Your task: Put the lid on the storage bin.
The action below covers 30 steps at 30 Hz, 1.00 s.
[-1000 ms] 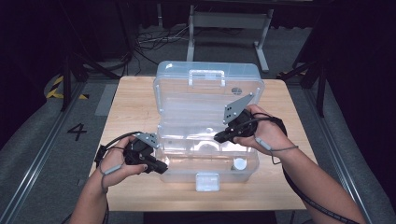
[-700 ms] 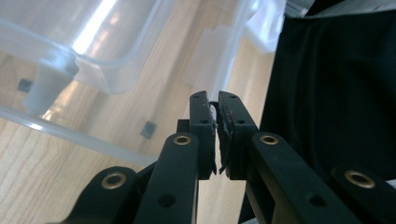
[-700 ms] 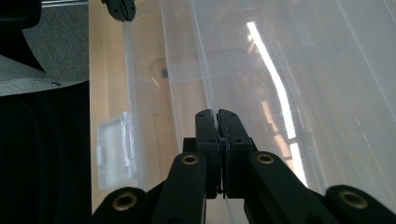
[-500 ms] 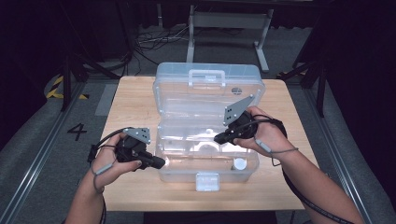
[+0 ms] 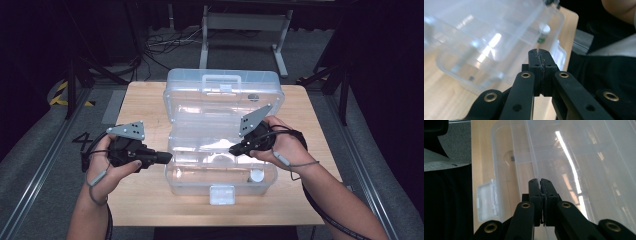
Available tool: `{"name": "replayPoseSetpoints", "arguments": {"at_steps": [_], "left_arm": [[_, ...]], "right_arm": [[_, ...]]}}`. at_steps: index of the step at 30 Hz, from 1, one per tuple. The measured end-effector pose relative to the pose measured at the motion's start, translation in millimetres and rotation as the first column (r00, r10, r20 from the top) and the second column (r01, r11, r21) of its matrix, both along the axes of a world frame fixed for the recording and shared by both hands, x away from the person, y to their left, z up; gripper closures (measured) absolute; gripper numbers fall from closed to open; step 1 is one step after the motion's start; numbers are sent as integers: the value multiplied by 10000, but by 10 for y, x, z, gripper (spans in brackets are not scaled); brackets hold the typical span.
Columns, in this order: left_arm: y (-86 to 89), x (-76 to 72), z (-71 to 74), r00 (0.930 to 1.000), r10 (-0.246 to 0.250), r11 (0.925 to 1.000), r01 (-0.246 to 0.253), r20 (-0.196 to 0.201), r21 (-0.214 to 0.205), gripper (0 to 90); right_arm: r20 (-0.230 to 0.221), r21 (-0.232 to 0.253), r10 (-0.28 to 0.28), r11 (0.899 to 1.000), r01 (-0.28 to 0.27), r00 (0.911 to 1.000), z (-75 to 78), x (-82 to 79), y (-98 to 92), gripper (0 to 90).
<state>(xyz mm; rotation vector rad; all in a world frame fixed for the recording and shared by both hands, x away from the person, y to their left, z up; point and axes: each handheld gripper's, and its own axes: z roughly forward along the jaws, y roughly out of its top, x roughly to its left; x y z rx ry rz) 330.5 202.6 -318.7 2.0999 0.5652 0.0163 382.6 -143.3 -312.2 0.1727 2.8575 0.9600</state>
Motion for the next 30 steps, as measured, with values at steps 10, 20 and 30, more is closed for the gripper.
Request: {"name": "replayPoseSetpoints", "arguments": {"at_steps": [10,20,30], "left_arm": [[-138,48,110,9938,747,9970,-728,822,-250,894],[-126,60,142,9808,1611,9860,-1551,1098,-612,895],[-90,114,126,9589,2740,9588,-2664,742,-981,896]], "right_arm": [[69,7,-41,10000,41,10000,-15,-29,-7,880],[122,8,-10,10000,10,9999,-42,-70,-7,880],[371,-108,-106,9999,111,9993,-63,-131,0,877]]}}
